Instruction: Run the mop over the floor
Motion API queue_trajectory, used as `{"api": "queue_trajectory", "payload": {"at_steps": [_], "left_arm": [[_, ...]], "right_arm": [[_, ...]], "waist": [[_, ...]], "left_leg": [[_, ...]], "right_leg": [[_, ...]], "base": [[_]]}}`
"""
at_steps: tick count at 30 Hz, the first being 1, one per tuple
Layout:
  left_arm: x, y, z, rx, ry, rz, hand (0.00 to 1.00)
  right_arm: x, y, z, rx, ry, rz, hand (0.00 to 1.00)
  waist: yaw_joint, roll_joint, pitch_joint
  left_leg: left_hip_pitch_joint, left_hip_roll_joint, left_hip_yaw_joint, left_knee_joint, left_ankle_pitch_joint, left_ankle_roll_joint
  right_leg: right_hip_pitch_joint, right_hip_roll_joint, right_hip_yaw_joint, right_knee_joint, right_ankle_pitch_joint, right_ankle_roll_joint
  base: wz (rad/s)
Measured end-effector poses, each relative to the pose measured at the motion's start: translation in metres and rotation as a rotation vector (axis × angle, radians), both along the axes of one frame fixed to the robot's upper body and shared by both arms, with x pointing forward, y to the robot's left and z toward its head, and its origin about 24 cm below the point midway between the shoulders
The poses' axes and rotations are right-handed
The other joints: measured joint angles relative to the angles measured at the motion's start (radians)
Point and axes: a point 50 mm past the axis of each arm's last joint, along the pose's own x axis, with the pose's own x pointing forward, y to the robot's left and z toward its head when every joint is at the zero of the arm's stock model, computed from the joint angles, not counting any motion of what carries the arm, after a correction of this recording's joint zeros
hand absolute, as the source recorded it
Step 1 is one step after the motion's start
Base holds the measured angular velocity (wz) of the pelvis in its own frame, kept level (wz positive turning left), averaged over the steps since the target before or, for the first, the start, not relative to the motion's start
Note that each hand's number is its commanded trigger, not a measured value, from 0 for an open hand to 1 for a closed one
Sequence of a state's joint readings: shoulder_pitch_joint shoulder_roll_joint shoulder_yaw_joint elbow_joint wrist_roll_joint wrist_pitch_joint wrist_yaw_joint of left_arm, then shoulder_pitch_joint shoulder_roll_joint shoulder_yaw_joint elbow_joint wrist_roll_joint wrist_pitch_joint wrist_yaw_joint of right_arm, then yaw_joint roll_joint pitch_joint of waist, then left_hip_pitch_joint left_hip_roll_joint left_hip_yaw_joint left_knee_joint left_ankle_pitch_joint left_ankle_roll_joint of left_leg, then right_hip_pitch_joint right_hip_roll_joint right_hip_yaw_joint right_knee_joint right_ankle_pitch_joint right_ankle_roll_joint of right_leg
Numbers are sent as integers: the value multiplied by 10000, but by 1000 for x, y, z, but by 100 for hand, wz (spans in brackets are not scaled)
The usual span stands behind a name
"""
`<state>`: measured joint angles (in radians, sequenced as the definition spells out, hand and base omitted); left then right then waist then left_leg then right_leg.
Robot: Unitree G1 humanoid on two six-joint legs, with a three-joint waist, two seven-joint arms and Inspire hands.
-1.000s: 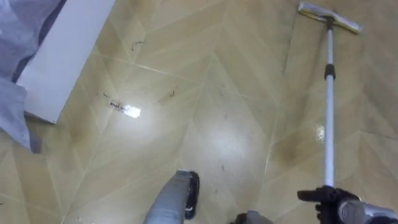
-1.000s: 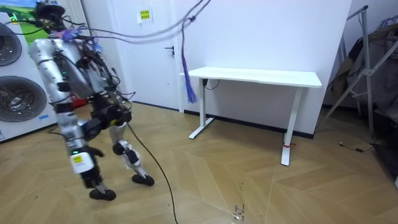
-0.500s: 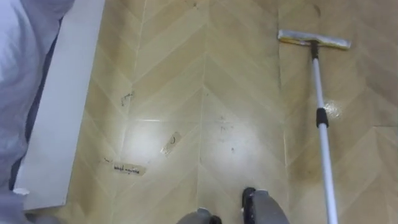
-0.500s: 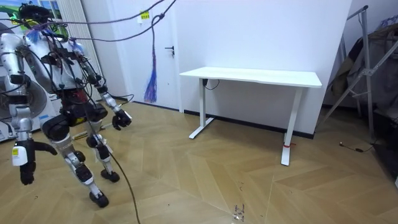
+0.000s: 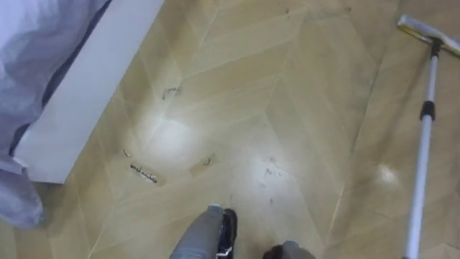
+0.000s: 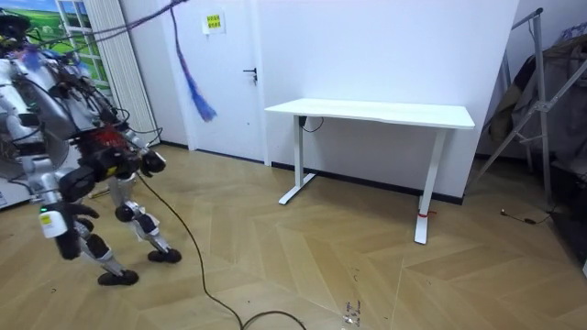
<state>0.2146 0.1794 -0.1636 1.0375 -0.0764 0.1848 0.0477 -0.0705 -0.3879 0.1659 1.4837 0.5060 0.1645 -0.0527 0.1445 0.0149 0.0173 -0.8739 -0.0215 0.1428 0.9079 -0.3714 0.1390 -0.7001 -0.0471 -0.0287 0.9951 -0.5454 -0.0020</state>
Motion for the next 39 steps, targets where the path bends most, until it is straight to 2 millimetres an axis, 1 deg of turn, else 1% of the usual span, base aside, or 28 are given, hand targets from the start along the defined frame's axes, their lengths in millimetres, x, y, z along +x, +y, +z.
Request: {"api": "queue_trajectory", "payload": {"at_steps": [2,3,4,5,7,9,10,11,12,13,14,15,16,17,18,19,20,21,22,24,25,26,27,29,32,34,36,39], "left_arm": [[4,0,1,-2,-309,69,0],[6,0,1,8,-403,56,0],[9,1,1,31,-580,75,0],[11,-1,1,23,-686,30,0],[13,-4,1,-49,-795,97,0],[11,-7,0,-20,-739,143,0],[10,-6,0,129,-653,99,0],[9,-9,-1,203,-558,135,0],[8,-9,-1,225,-546,182,0],[8,-7,-1,250,-549,283,0],[9,-3,0,299,-594,463,0],[9,0,1,359,-601,490,0],[9,6,2,497,-580,493,0],[8,13,4,666,-548,427,0],[7,16,5,761,-537,356,0],[4,23,6,949,-396,284,0],[-3,26,6,1013,-101,330,0],[-7,26,6,1030,61,354,0],[-9,25,6,928,203,288,0],[-8,22,5,588,179,101,0],[-8,19,4,430,223,24,0],[-8,15,3,316,259,-118,0],[-8,12,2,263,258,-61,0],[-7,6,0,128,327,-29,0],[17,12,2,528,-441,100,0],[29,16,5,831,-827,161,0],[33,14,5,939,-985,253,0],[28,7,2,798,-789,442,0]], "right_arm": [[-37,6,-5,53,1017,29,100],[-41,8,-6,51,1162,78,100],[-45,14,-9,87,1336,152,100],[-45,21,-12,124,1377,227,100],[-32,30,-15,241,1124,424,100],[-18,35,-16,280,934,627,100],[-2,36,-16,217,728,749,100],[11,34,-13,56,597,715,100],[22,33,-11,4,452,647,100],[48,32,-5,-42,-7,632,100],[78,30,4,-97,-675,790,100],[94,28,10,-144,-1084,889,100],[122,22,24,-276,-1952,1014,100],[140,12,37,-422,-2719,1071,100],[148,8,43,-481,-3090,1110,100],[159,2,52,-536,-3665,1179,100],[163,0,55,-305,-3826,960,100],[160,1,54,-176,-3784,882,100],[150,0,48,-40,-3616,787,100],[124,-2,36,81,-3217,475,100],[106,-2,27,208,-2905,342,100],[90,0,20,364,-2517,365,100],[81,2,16,417,-2306,320,100],[48,8,4,494,-1216,604,100],[13,20,-8,345,133,1139,100],[5,35,-15,544,477,1347,100],[-1,47,-20,811,649,1334,100],[-1,60,-25,1393,636,1539,100]], "waist": [[-215,176,-95],[-349,202,-102],[-534,242,-97],[-595,498,-45],[-590,542,-18],[-602,500,22],[-617,472,25],[-597,475,41],[-580,463,40],[-571,392,76],[-558,187,163],[-534,65,194],[-482,-139,213],[-355,-270,179],[-263,-389,182],[-66,-629,172],[13,-719,172],[21,-781,157],[24,-779,171],[61,-646,170],[87,-580,193],[213,-520,170],[313,-472,178],[242,-215,101],[-51,28,7],[-291,72,-10],[-323,47,2],[-483,18,15]], "left_leg": [[333,-144,77,167,-352,90],[427,-234,30,165,-414,104],[643,-422,-254,153,-522,87],[926,-468,-764,126,-799,-21],[1213,-541,-1068,-40,-865,-62],[1386,-817,-1428,-207,-850,-93],[1438,-1007,-1537,-145,-926,-177],[1427,-1012,-1541,-4,-1046,-236],[1441,-998,-1532,33,-1056,-259],[1433,-963,-1541,115,-1069,-289],[1425,-960,-1532,280,-1099,-353],[1387,-944,-1495,403,-1123,-402],[1214,-880,-1432,857,-1124,-504],[933,-746,-1298,1518,-1009,-750],[764,-652,-1162,1909,-877,-974],[366,-377,-988,2699,-506,-1508],[24,-138,-919,3365,-92,-1537],[-56,-101,-932,3440,-127,-1502],[-192,-29,-1056,2854,-271,-1370],[-196,113,-1207,974,-201,-1354],[-2,124,-1063,642,-10,-929],[337,226,-737,392,-87,-627],[540,295,-556,294,-146,-518],[1358,217,-104,-44,-335,-163],[2136,43,-1,-526,-403,-63],[2660,34,-8,-901,-398,-62],[3282,13,-30,-1478,-306,-100],[4529,-230,-483,-2871,178,-166]], "right_leg": [[-210,-189,-22,1045,610,320],[-297,-256,-28,1369,851,379],[-653,-280,111,2153,1617,419],[-975,-110,192,2479,1830,351],[-1417,14,128,1633,1412,352],[-1577,30,-37,-107,1391,273],[-1536,61,-69,-826,1729,28],[-1461,-9,-167,-746,1803,-232],[-1429,-120,-311,-721,1766,-324],[-1390,-261,-567,-665,1702,-416],[-1390,-316,-635,-484,1571,-494],[-1396,-352,-675,-370,1459,-528],[-1418,-404,-791,-101,1190,-647],[-1439,-352,-838,160,959,-630],[-1443,-350,-859,287,846,-652],[-1399,-296,-941,435,692,-752],[-1165,-193,-1019,449,618,-807],[-1054,-187,-1013,451,584,-863],[-789,-109,-999,361,479,-834],[-372,140,-849,6,387,-679],[-194,188,-590,-151,287,-499],[82,240,-351,-422,310,-347],[246,246,-229,-548,339,-291],[731,119,-25,-553,489,-19],[1216,-67,-62,-650,788,195],[1833,-18,-54,-1360,797,199],[2616,2,-194,-2387,904,187],[3949,-18,-654,-4019,1616,232]], "base": [[-40],[-37],[-50],[-64],[-83],[-61],[-20],[-11],[8],[18],[25],[37],[45],[46],[43],[43],[48],[72],[91],[81],[36],[10],[-35],[-48],[-29],[-36],[-69],[-41]]}}
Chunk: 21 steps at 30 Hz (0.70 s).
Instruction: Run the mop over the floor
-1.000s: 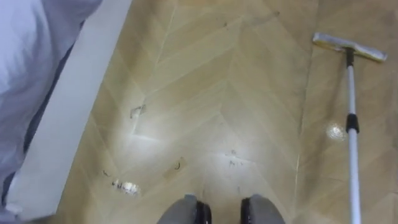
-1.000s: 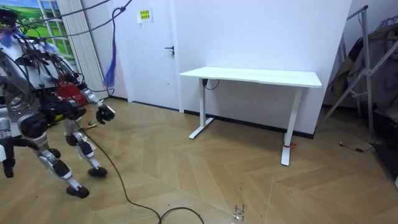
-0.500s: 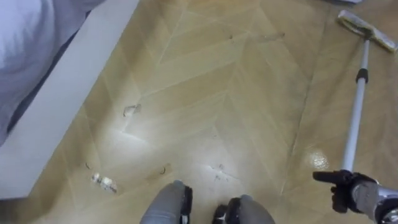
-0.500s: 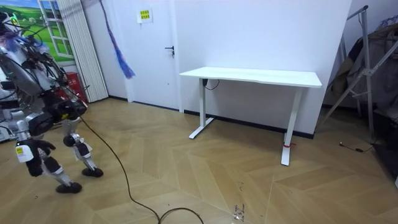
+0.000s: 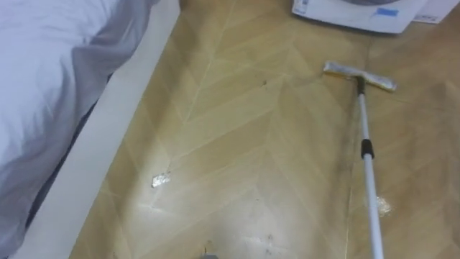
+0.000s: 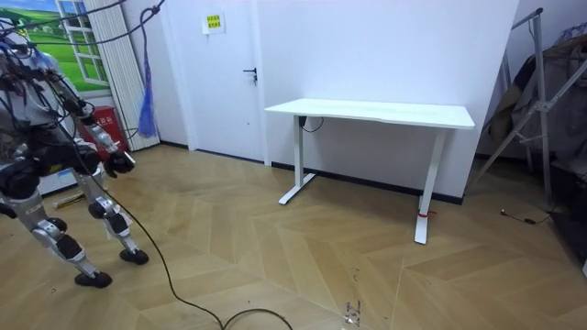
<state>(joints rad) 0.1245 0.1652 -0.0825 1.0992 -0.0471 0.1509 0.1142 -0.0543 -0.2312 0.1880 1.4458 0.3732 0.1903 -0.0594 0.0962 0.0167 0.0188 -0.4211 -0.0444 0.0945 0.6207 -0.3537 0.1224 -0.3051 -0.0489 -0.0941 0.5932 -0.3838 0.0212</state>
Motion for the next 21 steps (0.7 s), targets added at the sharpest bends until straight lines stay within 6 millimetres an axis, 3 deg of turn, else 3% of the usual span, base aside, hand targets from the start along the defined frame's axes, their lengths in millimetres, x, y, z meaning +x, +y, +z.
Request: {"api": "queue_trajectory", "payload": {"at_steps": [1,4,9,15,16,17,21], "left_arm": [[-2,1,0,84,69,39,0],[-10,4,-1,199,364,151,0],[-33,7,-2,297,1105,388,0],[-48,4,-3,329,1824,487,0],[-50,3,-4,294,1921,504,0],[-52,2,-4,253,1991,520,0],[-54,1,-4,166,2097,509,0]], "right_arm": [[-2,3,-1,215,80,106,100],[-10,3,-2,278,356,496,100],[-27,3,-2,433,970,667,100],[-35,7,-3,725,1260,483,100],[-36,8,-4,747,1294,532,100],[-37,9,-4,768,1319,547,100],[-43,11,-5,824,1496,636,100]], "waist": [[-187,-73,1],[-193,-360,-72],[-337,-653,-92],[-372,-699,-67],[-372,-666,-36],[-374,-581,-70],[-374,-542,-52]], "left_leg": [[464,-60,-77,-513,207,-6],[1422,-158,-144,-1515,528,-90],[2509,-204,-551,-2065,604,-225],[3197,-207,-696,-2249,623,-285],[3272,-204,-696,-2334,619,-297],[3367,-206,-695,-2394,617,-301],[3611,-200,-674,-2435,622,-309]], "right_leg": [[471,-40,-162,-490,211,-29],[1374,-90,-406,-1411,514,-59],[2897,20,-1030,-2740,741,-118],[3895,112,-1273,-3550,947,-158],[3957,119,-1291,-3553,966,-153],[4027,120,-1290,-3561,978,-143],[4219,125,-1276,-3561,1008,-134]], "base": [[15],[11],[25],[9],[0],[0],[-3]]}}
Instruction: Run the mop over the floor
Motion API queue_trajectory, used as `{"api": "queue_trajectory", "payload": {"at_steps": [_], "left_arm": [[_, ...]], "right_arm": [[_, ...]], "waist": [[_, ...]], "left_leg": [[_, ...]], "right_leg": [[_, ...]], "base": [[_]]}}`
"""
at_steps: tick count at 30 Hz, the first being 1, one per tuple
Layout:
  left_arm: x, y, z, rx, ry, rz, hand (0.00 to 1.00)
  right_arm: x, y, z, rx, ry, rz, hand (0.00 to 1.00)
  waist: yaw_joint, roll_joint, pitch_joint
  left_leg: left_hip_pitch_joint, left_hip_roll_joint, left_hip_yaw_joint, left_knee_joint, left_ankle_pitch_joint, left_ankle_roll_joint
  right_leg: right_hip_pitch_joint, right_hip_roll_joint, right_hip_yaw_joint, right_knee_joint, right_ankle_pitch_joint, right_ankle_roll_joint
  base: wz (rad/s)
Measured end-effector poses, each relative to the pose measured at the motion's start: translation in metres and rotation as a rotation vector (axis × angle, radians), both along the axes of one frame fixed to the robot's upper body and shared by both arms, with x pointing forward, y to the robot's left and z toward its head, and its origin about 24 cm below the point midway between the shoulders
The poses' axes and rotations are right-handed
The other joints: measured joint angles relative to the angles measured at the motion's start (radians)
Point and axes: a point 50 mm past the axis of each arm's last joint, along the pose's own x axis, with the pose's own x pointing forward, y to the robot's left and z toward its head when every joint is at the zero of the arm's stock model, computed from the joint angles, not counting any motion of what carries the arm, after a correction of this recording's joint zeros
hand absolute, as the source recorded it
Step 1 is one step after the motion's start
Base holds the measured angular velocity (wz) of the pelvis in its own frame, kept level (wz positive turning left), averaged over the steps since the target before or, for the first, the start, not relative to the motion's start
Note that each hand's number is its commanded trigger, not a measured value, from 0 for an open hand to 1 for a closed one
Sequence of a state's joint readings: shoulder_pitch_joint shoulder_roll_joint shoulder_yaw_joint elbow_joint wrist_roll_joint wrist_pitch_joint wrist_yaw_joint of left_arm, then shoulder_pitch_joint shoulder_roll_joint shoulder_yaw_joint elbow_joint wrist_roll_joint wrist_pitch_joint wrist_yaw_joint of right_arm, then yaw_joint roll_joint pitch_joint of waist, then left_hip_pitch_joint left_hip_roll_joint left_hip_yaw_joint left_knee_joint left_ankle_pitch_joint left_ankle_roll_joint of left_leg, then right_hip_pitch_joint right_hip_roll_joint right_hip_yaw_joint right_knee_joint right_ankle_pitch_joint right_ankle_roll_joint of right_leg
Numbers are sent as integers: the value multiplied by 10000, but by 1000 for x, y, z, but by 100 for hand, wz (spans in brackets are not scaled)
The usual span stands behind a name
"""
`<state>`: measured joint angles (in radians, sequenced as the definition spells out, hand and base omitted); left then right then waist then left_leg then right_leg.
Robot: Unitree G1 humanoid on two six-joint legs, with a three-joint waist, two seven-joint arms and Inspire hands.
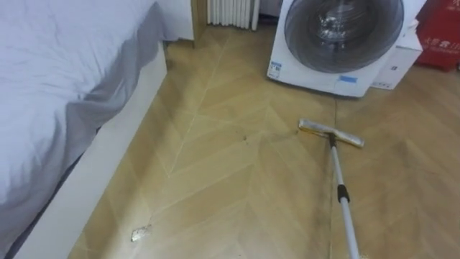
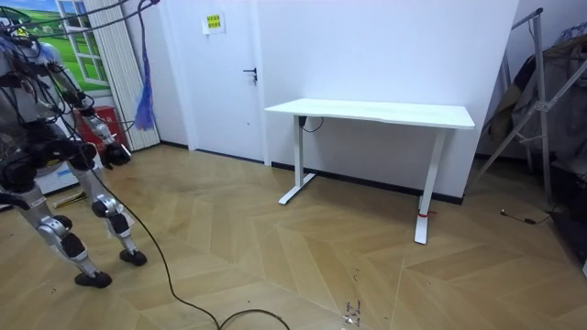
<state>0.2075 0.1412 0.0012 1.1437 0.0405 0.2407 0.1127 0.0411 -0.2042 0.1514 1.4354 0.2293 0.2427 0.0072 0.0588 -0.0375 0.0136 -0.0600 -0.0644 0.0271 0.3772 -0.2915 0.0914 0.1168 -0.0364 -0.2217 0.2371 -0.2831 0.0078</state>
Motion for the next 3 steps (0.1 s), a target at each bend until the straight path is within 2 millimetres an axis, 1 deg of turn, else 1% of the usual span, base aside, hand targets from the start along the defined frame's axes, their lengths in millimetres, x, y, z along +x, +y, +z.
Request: {"api": "queue_trajectory", "payload": {"at_steps": [3], "left_arm": [[-3,1,0,-111,40,266,0]], "right_arm": [[-8,1,0,28,196,5,100]], "waist": [[-11,35,4]], "left_leg": [[155,-1,15,-24,0,1]], "right_leg": [[144,0,21,2,10,-1]], "base": [[0]]}}
